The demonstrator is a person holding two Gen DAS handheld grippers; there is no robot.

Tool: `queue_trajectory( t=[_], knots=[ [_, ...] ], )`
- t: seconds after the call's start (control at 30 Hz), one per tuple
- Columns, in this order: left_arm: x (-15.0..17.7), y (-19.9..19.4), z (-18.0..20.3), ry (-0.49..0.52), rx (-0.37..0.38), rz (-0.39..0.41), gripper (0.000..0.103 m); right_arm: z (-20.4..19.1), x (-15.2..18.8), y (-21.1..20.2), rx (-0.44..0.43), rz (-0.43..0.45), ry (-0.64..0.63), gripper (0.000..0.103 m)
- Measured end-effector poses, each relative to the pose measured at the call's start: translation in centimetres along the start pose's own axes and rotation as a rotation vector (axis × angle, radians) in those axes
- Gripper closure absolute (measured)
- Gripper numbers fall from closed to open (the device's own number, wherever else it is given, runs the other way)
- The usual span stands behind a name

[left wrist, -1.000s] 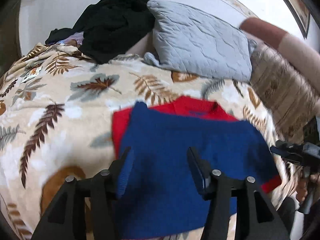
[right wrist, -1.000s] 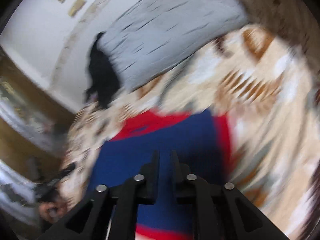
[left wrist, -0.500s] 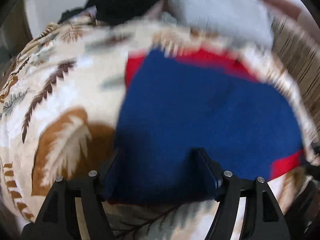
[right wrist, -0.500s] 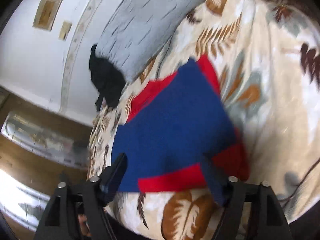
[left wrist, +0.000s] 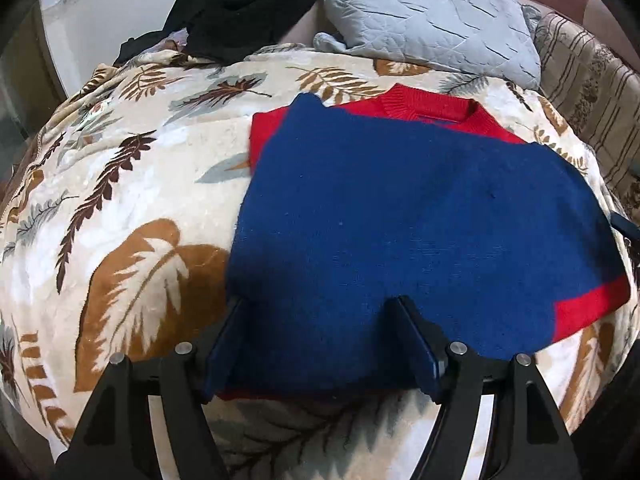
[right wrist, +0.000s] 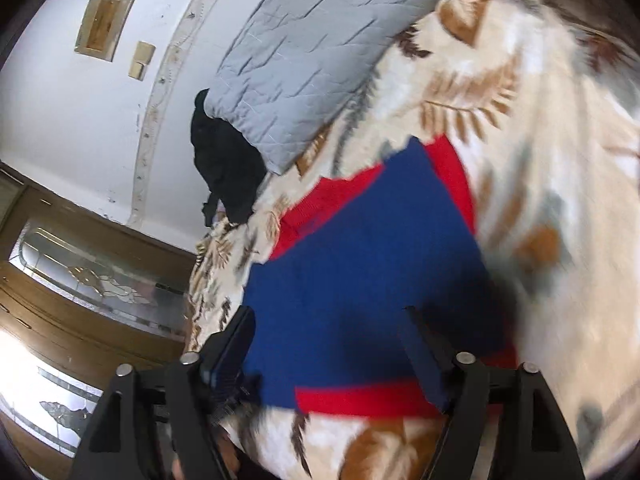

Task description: Fold small clothes

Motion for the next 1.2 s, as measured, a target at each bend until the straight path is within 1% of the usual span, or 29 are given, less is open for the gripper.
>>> queue_trajectory(
  t=[0.07,0.1,0.13,0.17,0.2,0.23,0.27,0.33,0.4,0.43,0.47,0.5,0.53,0.57,0.6,0.67,0.7,0.73,0.77,0.8,0.83,0.9,0.93,0.97,1.0,1.07,1.13,1.2],
  knots=[
    [-0.1,-0.3,-0.2,-0.01,0.01,0.006,0.028,0.5,-1.9,2.0,0.029,-0.016,0.011,0.023],
    [0.0,-0.2,-0.4,-0.014,0.013,0.005,0.028,1.2,-3.2,3.2,0.058,-0.023,0.002,0.023],
    [0.0,0.1,-0.6,-0.018,0.018,-0.006,0.028,2.5,-4.5,4.1,0.124,-0.008,0.016,0.024],
    [0.1,0.3,-0.8,-0.016,0.025,-0.018,0.028,3.7,-5.4,4.3,0.125,0.003,0.078,0.024],
    [0.2,0.1,-0.8,-0.013,0.029,-0.012,0.028,4.1,-5.8,4.0,0.079,0.014,0.138,0.024],
    [0.2,-0.2,-0.8,-0.012,0.033,-0.004,0.028,4.0,-6.0,3.7,0.063,0.023,0.17,0.024],
    [0.1,-0.5,-0.9,-0.018,0.037,-0.001,0.028,3.0,-6.1,3.4,0.068,0.027,0.149,0.023],
    [0.0,-1.4,-0.8,-0.049,0.06,0.026,0.028,1.0,-6.1,3.0,0.053,0.037,0.068,0.022],
    [-0.4,-1.8,-0.9,-0.059,0.076,0.073,0.028,0.2,-6.3,3.5,0.029,0.01,0.047,0.022],
    [-0.5,-1.6,-0.8,-0.051,0.064,0.07,0.028,0.2,-6.7,4.2,0.011,-0.011,0.048,0.022],
    [-0.3,-0.6,-0.9,-0.042,0.04,0.032,0.028,0.6,-7.0,4.4,0.01,-0.012,0.056,0.022],
    [0.0,0.3,-0.9,-0.04,0.032,-0.011,0.028,1.8,-8.0,5.4,0.044,-0.007,0.084,0.022],
    [0.0,0.6,-0.9,-0.031,0.032,-0.016,0.028,3.4,-8.9,6.0,0.09,0.004,0.133,0.022],
    [-0.1,0.0,-0.7,-0.016,0.022,0.003,0.028,4.1,-9.0,5.7,0.043,0.018,0.18,0.023],
    [-0.2,-0.5,-0.6,-0.016,0.029,0.018,0.028,4.0,-8.9,5.2,0.026,0.03,0.201,0.023],
    [-0.2,-1.1,-0.9,-0.034,0.037,0.039,0.028,2.6,-8.0,3.5,0.052,0.067,0.139,0.023],
    [-0.2,-1.3,-1.1,-0.047,0.03,0.039,0.028,1.9,-7.1,2.3,0.068,0.087,0.091,0.023],
    [-0.2,-1.5,-1.3,-0.063,0.031,0.045,0.028,1.3,-5.7,1.1,0.066,0.09,0.052,0.023],
    [-0.2,-1.7,-1.5,-0.077,0.037,0.052,0.028,1.3,-4.9,0.3,0.061,0.085,0.041,0.023],
    [-0.2,-1.9,-1.5,-0.093,0.045,0.059,0.028,1.5,-2.9,-1.0,0.055,0.074,0.041,0.022],
    [-0.3,-2.1,-1.5,-0.102,0.049,0.063,0.028,1.7,-1.9,-1.6,0.049,0.064,0.046,0.022],
    [-0.5,-2.6,-1.2,-0.114,0.063,0.084,0.028,2.8,2.2,-3.2,0.022,0.034,0.086,0.022],
    [-0.9,-2.6,-1.0,-0.111,0.068,0.087,0.028,3.4,3.6,-3.6,0.014,0.017,0.104,0.021],
    [-1.1,-2.6,-0.6,-0.106,0.075,0.091,0.028,4.2,5.9,-3.9,0.004,-0.012,0.133,0.021],
    [-1.3,-2.6,0.0,-0.099,0.085,0.09,0.028,4.7,7.0,-3.9,-0.006,-0.022,0.153,0.021],
    [-1.6,-2.5,1.0,-0.082,0.099,0.082,0.028,6.0,8.5,-3.4,-0.023,-0.025,0.209,0.021],
    [-1.7,-2.7,1.8,-0.062,0.098,0.085,0.028,6.8,8.2,-2.8,-0.023,-0.011,0.251,0.021],
    [-1.7,-3.1,2.3,-0.052,0.089,0.094,0.028,7.1,7.7,-2.2,-0.051,0.0,0.289,0.021]
  ],
)
Point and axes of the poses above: each gripper's, at about its wrist camera, not at the fingertips, and y roughly the way its jaws point, z to its right, x to its underside, the point moved 4 cm from there along y, roughly the way its jaws point, and after that the axes turned 12 degrees about y, right-handed, at the moved point
